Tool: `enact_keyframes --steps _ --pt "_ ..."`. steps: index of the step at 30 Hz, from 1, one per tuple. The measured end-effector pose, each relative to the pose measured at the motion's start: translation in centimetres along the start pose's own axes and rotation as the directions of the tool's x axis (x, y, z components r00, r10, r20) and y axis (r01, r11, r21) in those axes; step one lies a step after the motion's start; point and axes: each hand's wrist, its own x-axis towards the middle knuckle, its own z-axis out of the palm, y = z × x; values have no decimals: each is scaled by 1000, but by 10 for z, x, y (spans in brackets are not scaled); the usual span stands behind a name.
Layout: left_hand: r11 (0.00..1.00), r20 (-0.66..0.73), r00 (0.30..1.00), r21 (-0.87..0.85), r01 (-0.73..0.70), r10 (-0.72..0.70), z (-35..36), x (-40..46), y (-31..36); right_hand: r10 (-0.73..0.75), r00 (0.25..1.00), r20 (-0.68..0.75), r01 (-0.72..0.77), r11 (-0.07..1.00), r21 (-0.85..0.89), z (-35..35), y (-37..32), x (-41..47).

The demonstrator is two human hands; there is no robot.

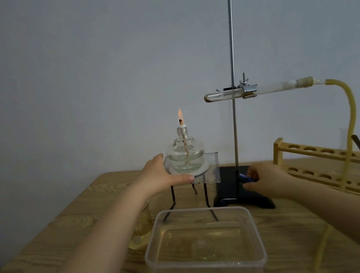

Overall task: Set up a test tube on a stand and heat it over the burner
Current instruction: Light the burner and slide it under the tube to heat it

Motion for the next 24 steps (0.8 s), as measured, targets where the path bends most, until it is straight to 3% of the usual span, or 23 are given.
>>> enact_keyframes --steps 7,15,24 --pt "999 -36 999 -21 38 -38 3 -3 -4 53 981 185 -20 984 -177 20 12 -17" --pt "988 -38 993 -109 108 -113 -2 -6 -8 102 951 291 -35 973 -228 35 18 -27" --pt "852 2 970 -478 214 -242 -2 1 -18 159 931 327 -66 958 -278 38 21 -31"
